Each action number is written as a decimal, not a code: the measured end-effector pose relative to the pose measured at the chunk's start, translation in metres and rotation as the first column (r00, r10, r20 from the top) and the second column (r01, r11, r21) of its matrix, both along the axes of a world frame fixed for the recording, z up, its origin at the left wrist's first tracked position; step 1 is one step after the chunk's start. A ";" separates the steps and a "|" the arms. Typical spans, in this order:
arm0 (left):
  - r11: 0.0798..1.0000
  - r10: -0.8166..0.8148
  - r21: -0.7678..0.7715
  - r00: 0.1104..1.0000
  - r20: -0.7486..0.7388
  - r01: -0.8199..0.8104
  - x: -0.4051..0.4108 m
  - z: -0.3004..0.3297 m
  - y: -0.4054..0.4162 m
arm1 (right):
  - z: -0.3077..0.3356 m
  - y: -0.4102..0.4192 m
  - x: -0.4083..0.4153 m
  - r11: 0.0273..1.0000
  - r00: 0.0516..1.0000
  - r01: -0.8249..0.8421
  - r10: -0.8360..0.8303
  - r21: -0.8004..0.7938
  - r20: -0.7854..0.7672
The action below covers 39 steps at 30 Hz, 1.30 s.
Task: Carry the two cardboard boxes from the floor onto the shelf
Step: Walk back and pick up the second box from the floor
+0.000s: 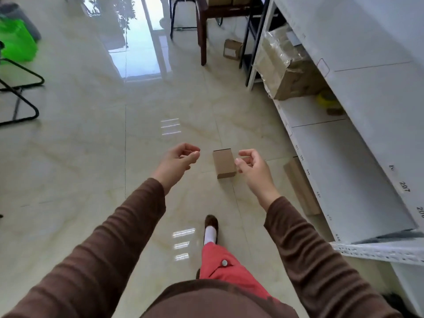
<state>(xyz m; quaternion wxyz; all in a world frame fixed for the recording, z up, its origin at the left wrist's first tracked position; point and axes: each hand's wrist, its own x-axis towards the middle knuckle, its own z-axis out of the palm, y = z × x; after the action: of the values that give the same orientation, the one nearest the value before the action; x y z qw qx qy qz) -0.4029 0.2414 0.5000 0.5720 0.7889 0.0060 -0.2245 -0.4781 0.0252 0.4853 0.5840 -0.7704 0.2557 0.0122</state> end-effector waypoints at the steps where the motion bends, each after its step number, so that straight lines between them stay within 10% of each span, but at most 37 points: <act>1: 0.999 -0.046 0.007 0.999 -0.004 0.046 0.023 -0.004 -0.001 | -0.005 -0.004 0.022 0.999 1.000 0.031 -0.031 0.015 -0.004; 24: 0.872 -0.467 0.076 0.869 -0.167 0.483 0.529 -0.015 -0.046 | -0.026 -0.002 0.458 0.922 0.929 0.364 -0.349 0.134 -0.121; 30: 0.674 -0.713 0.112 0.683 -0.160 0.730 0.611 -0.017 -0.114 | -0.039 -0.010 0.480 0.751 0.769 0.639 -0.622 0.166 -0.149; 39: 0.229 -0.950 0.141 0.253 -0.185 0.963 0.611 -0.047 -0.270 | -0.066 -0.070 0.447 0.240 0.318 0.920 -0.919 0.311 -0.232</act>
<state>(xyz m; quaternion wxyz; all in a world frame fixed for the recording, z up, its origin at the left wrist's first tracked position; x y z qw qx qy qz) 0.2083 -0.0282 0.4531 0.2216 0.6795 -0.4346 -0.5479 -0.0315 -0.0445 0.4192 0.6194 -0.3415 0.6490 -0.2802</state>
